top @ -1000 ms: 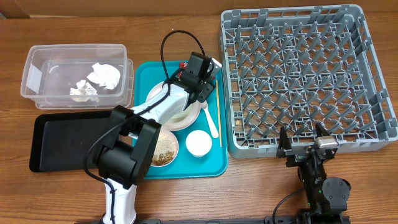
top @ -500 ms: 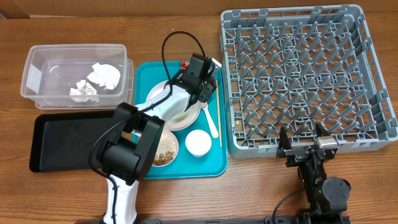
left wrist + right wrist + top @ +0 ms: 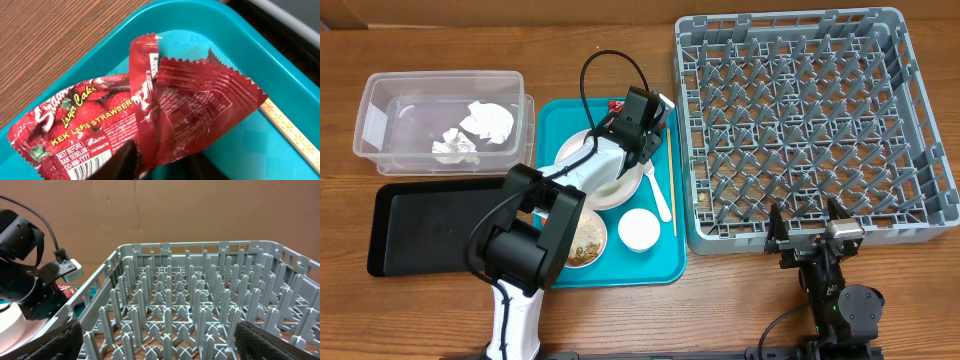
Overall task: Sort waste into correct bins and load items into the dishwasher
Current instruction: 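Lift the red wrapper and carry it left over the clear bin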
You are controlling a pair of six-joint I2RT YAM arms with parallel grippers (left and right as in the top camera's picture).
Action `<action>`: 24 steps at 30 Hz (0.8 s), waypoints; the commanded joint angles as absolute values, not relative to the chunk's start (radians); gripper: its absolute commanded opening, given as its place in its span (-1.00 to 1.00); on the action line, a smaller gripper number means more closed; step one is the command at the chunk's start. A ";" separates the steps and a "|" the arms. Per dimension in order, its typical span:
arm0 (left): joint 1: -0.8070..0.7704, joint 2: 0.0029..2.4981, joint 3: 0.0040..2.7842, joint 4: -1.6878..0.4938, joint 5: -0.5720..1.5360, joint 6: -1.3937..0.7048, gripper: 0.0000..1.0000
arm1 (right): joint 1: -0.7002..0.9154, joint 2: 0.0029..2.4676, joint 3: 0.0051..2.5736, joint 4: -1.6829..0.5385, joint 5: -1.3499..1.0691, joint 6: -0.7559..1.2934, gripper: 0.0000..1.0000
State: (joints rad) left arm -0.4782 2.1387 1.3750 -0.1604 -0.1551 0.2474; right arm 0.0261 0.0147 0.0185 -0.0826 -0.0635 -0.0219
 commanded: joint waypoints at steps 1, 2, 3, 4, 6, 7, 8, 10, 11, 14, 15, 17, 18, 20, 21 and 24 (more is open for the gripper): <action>-0.478 2.164 1.361 -0.157 -0.168 0.263 -0.54 | 0.026 0.003 0.008 -0.078 -0.061 -0.023 1.00; -0.478 2.164 1.361 -0.156 -0.168 0.263 -0.63 | 0.026 0.003 0.008 -0.078 -0.061 -0.023 1.00; -0.478 2.164 1.361 -0.156 -0.168 0.263 -0.71 | 0.026 0.003 0.008 -0.078 -0.061 -0.023 1.00; -0.478 2.164 1.361 -0.155 -0.168 0.263 -0.79 | 0.026 0.003 0.008 -0.078 -0.061 -0.023 1.00; -0.478 2.164 1.361 -0.151 -0.168 0.263 -0.88 | 0.026 0.003 0.008 -0.078 -0.061 -0.023 1.00; -0.478 2.164 1.361 -0.149 -0.168 0.263 -0.92 | 0.026 0.003 0.008 -0.078 -0.061 -0.023 1.00; -0.478 2.164 1.361 -0.146 -0.168 0.263 -0.92 | 0.026 0.003 0.008 -0.078 -0.061 -0.023 1.00; -0.478 2.164 1.361 -0.135 -0.168 0.263 -0.92 | 0.026 0.003 0.008 -0.078 -0.061 -0.023 1.00; -0.478 2.164 1.362 -0.129 -0.172 0.263 -0.92 | 0.026 0.003 0.008 -0.078 -0.061 -0.023 1.00; -0.479 2.163 1.378 -0.127 -0.258 0.262 -0.92 | 0.026 0.003 0.008 -0.078 -0.061 -0.023 1.00; -0.481 2.160 1.387 -0.127 -0.302 0.262 -0.92 | 0.026 0.003 0.008 -0.078 -0.061 -0.023 1.00; -0.487 2.146 1.406 -0.126 -0.400 0.262 -0.92 | 0.026 0.003 0.008 -0.078 -0.061 -0.023 1.00; -0.490 2.136 1.417 -0.125 -0.441 0.262 -0.92 | 0.026 0.003 0.008 -0.078 -0.061 -0.023 1.00; -0.492 2.111 1.438 -0.126 -0.509 0.262 -0.92 | 0.026 0.003 0.008 -0.078 -0.061 -0.023 1.00; -0.493 2.094 1.449 -0.128 -0.530 0.262 -0.92 | 0.026 0.003 0.008 -0.078 -0.061 -0.023 1.00; -0.493 2.027 1.460 -0.139 -0.531 0.247 -0.92 | 0.026 0.003 0.008 -0.078 -0.061 -0.023 1.00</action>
State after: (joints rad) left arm -0.4831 2.1277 1.4208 -0.1379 -0.4458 0.2584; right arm 0.0261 0.0147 0.0185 -0.0826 -0.0631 -0.0223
